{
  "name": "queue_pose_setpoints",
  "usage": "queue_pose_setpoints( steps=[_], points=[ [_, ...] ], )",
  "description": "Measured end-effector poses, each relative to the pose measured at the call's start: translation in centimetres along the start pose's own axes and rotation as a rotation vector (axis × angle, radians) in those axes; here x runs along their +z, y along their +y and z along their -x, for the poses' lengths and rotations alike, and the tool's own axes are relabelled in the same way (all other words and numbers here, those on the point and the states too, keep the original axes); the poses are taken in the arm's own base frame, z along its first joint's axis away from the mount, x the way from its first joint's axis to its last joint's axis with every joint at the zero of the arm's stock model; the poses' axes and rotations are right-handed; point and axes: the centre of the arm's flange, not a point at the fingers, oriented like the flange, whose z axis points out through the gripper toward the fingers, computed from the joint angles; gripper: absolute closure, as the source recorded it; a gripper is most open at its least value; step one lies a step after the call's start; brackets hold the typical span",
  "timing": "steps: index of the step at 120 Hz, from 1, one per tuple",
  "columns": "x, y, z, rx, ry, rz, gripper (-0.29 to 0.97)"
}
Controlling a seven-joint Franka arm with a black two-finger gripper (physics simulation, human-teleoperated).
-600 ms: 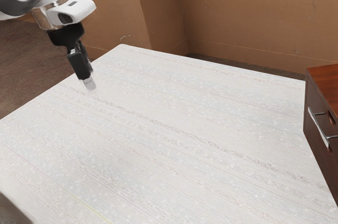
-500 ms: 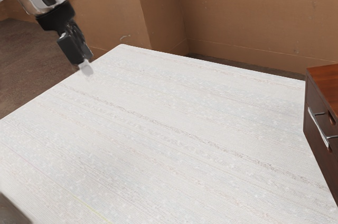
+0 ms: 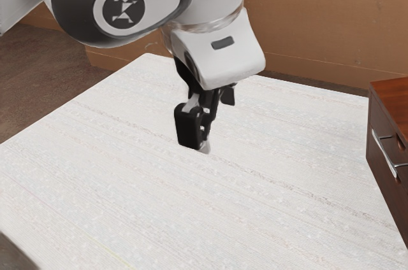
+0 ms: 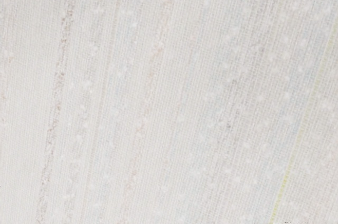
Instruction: Pull the drawer handle with one arm to open the drawer
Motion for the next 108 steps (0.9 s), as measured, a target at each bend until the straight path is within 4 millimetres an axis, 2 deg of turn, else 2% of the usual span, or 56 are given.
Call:
queue_pose_setpoints(
  steps=[7, 18, 30, 40, 50, 60, 69, 79, 92, 108],
  points=[
    [0.3, -0.1, -0.1, 0.046, -0.024, 0.001, 0.0],
    [1.9, -2.8, 2.4, 0.067, -0.041, -0.001, 0.01],
    [5.1, -3.8, 3.8, 0.195, 0.033, 0.006, 0.0],
    [7.6, -5.9, 4.6, 0.24, 0.046, -0.017, 0.0],
    [8.2, -7.2, 5.4, 0.287, 0.065, -0.053, 0.0],
    [7.9, -7.5, 5.0, 0.359, 0.089, -0.087, 0.0],
    [7.6, -7.2, 3.7, 0.442, 0.107, -0.111, 0.0],
    [7.0, -6.2, 1.0, 0.557, 0.124, -0.138, 0.0],
    [5.6, -3.6, -4.2, 0.734, 0.169, -0.195, 0.0],
    [7.6, 0.5, -10.7, 0.94, 0.202, -0.245, 0.0]
  ],
)
